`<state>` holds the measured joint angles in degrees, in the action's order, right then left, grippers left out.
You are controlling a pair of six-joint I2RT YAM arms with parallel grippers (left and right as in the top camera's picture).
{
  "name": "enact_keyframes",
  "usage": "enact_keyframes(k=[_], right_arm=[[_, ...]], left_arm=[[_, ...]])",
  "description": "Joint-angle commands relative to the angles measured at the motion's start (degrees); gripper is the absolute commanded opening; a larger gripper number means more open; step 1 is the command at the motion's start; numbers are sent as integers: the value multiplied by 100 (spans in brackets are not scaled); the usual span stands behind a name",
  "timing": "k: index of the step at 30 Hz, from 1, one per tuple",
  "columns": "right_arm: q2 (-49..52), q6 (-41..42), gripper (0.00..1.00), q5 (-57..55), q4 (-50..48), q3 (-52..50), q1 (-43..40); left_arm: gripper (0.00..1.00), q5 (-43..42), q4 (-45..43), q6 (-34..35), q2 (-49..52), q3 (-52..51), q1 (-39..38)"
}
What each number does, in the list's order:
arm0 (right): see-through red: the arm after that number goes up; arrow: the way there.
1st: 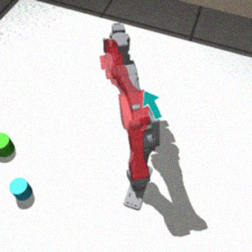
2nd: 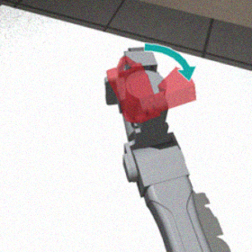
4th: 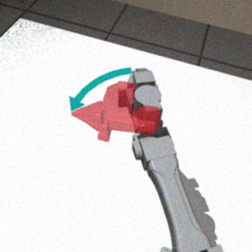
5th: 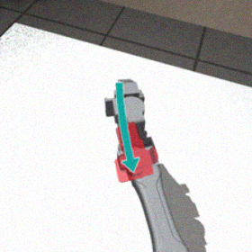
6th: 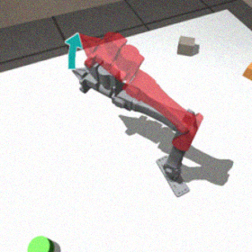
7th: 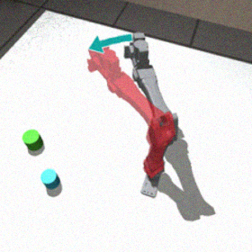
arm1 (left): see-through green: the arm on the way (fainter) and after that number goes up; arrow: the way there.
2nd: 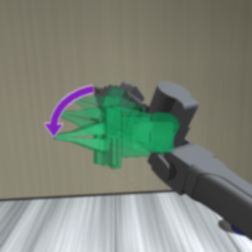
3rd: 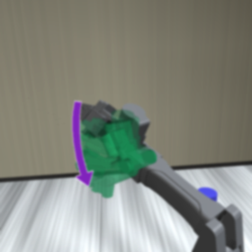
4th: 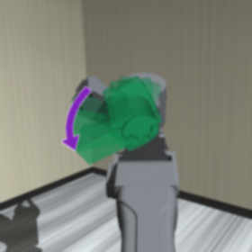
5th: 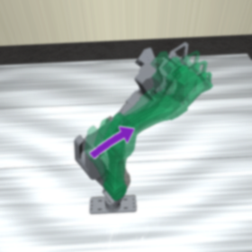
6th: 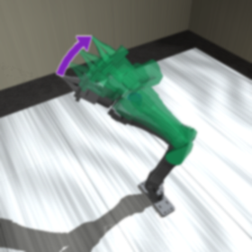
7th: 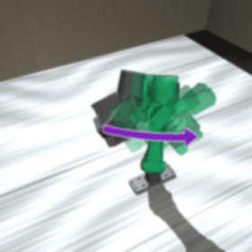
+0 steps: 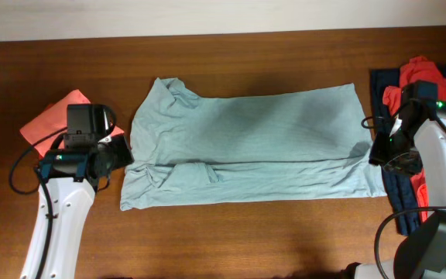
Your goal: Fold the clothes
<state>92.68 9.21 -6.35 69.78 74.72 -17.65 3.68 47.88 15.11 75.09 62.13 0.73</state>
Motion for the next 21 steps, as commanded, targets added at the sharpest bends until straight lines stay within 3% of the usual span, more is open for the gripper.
enact_keyframes(k=[1, 5, 16, 21], right_arm=[[-72, -129, 52, 415, -238, -13, -37], [-72, -909, 59, 1596, -584, 13, -35], [-72, -925, 62, 1672, -551, 52, -37], [-72, -925, 62, 1672, -549, 52, -37]], left_arm=[[54, -457, -540, -431, 28, 57, -52], [63, -595, -977, -632, 354, 234, -199], [69, -1364, -774, -1637, 3373, 2824, -214], [69, -1438, -625, -1775, 4719, 4000, -208]])
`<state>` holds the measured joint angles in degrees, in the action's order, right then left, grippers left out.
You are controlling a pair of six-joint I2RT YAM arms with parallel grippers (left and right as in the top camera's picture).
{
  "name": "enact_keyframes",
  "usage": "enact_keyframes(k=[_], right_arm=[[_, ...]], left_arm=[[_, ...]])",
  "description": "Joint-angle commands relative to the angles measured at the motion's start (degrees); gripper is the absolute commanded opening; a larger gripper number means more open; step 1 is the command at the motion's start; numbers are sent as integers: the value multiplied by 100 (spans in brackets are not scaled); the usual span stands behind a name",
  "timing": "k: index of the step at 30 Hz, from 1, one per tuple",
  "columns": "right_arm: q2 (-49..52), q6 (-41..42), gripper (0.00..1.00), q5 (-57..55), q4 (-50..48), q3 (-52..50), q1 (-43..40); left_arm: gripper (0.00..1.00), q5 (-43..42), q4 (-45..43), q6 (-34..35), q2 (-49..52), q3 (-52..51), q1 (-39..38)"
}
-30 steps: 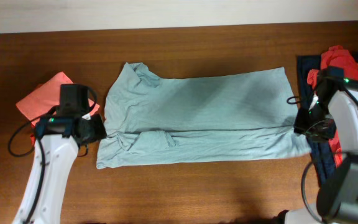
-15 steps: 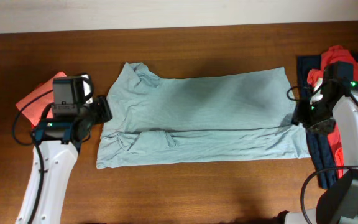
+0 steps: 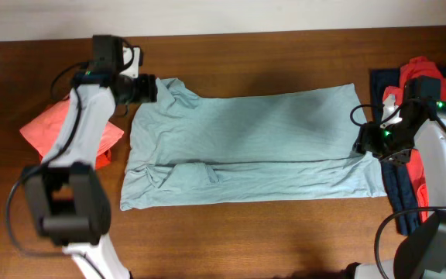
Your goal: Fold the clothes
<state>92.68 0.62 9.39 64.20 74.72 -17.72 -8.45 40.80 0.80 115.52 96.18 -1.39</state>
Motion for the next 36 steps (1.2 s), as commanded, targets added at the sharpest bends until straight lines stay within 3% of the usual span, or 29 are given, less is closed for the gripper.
enact_keyframes(k=[1, 6, 12, 18, 19, 22, 24, 31, 36], right_arm=[[-72, -66, 62, 96, 11, 52, -31], [-72, -66, 62, 96, 46, 52, -31], [-72, -66, 62, 96, 31, 52, -31], [-72, -66, 62, 96, 28, 52, -31], [-72, -66, 61, 96, 28, 52, -31], [-72, -63, 57, 96, 13, 52, -31], [-72, -63, 53, 98, -46, 52, -31], [-72, -63, 46, 96, -612, 52, -31], [-44, -63, 42, 96, -1738, 52, -31]], left_arm=[[69, -225, 90, -350, 881, 774, 4], [69, -212, 9, -485, 1729, 1399, 4], [68, 203, -107, -675, 2055, 1414, 4], [57, -221, -72, -678, 2391, 1412, -24], [49, -306, -46, -678, 2420, 1412, -35], [10, -431, -20, -695, 2402, 1427, -44], [0, -433, 70, -693, 2385, 1513, -44], [0, -426, 876, -691, 2363, 2343, 48], [0, -420, 1873, -595, 2363, 3342, 199]])
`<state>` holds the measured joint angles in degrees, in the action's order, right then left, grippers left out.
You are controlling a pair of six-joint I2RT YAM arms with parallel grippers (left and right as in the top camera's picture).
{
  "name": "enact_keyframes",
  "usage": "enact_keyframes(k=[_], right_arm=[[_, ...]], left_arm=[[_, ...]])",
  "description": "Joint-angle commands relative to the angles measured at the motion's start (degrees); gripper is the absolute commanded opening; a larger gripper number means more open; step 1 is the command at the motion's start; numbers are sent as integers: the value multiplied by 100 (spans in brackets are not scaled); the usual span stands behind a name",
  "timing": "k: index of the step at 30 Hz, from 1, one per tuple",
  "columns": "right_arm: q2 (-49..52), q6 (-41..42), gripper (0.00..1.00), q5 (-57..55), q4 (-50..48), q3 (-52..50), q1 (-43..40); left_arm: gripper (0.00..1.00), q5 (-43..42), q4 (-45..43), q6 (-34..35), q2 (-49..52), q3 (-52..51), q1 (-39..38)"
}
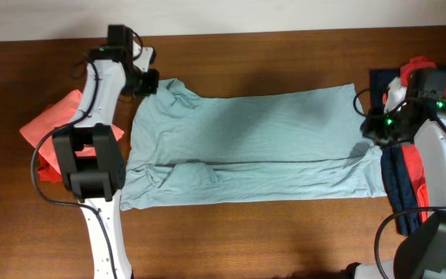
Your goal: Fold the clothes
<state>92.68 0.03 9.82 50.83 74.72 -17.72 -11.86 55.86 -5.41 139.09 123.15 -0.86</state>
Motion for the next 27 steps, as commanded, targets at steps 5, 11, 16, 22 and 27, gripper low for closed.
enact_keyframes(k=[5, 11, 16, 22, 27], right_arm=[[210, -2, 43, 57, -1377, 52, -24], [946, -7, 58, 74, -2229, 52, 55], [1910, -2, 68, 389, -3412, 52, 138], [2597, -2, 68, 498, -4181, 59, 168], [2874, 70, 67, 501, -4690, 61, 175]], left_arm=[[0, -79, 632, 238, 9, 852, 190], [0, -37, 940, 238, 9, 815, 188], [0, -37, 1200, 238, 9, 815, 162], [0, -37, 1298, 238, 11, 815, 162], [0, -37, 1300, 236, 11, 815, 114]])
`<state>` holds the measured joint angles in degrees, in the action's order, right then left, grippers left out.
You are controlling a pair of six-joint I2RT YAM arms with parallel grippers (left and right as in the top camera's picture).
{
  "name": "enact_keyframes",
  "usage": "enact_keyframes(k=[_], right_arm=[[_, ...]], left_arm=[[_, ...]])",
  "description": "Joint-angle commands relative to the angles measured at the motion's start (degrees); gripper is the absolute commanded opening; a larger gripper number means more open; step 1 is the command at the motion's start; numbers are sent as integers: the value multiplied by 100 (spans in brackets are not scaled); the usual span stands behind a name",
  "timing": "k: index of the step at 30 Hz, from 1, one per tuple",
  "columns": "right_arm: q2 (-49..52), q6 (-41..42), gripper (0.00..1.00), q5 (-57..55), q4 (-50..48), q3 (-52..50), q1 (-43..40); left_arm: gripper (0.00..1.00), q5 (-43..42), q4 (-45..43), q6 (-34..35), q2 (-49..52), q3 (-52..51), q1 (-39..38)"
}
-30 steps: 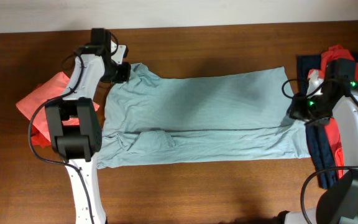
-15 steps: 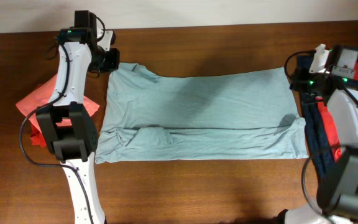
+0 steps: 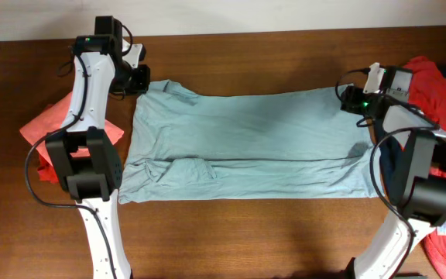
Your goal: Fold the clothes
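A pale blue-green shirt [image 3: 246, 139] lies spread across the table, its near strip folded up over the body. My left gripper [image 3: 144, 79] is at the shirt's far left corner, touching or just over the cloth. My right gripper [image 3: 347, 98] is at the far right corner. From overhead both sets of fingers are too small and dark to show whether they hold the fabric.
An orange-red cloth [image 3: 41, 128] lies at the left under the left arm. A heap of red [image 3: 440, 89] and navy garments sits at the right edge, with more red cloth at the near right. The table's far edge runs just behind both grippers.
My right gripper has moved from the shirt's right edge to its far right corner. The left gripper stays at the far left corner, where the cloth now lies a little flatter.
At first both grippers were at the shirt's side edges, near its middle. The left one was then at the far left corner while the right stayed along the right edge. Now each gripper is at a far corner.
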<state>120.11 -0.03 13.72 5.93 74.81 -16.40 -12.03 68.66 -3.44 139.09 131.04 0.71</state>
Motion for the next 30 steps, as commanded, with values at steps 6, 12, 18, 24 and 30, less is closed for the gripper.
enact_keyframes(k=[6, 12, 18, 24, 30], right_arm=[[304, 90, 66, 101, -734, 52, 155], [479, 94, 66, 68, -1119, 52, 221], [708, 94, 67, -85, -1274, 52, 210], [726, 92, 56, -83, -1471, 55, 210], [723, 116, 18, -85, -1493, 87, 210]], left_arm=[[0, -20, 20, 39, 15, 24, -68], [0, -20, 22, 39, 48, 24, -118], [0, -20, 20, 39, 74, 24, -146], [0, -20, 20, 39, 74, 24, -146], [0, -20, 61, 39, 74, 24, -146]])
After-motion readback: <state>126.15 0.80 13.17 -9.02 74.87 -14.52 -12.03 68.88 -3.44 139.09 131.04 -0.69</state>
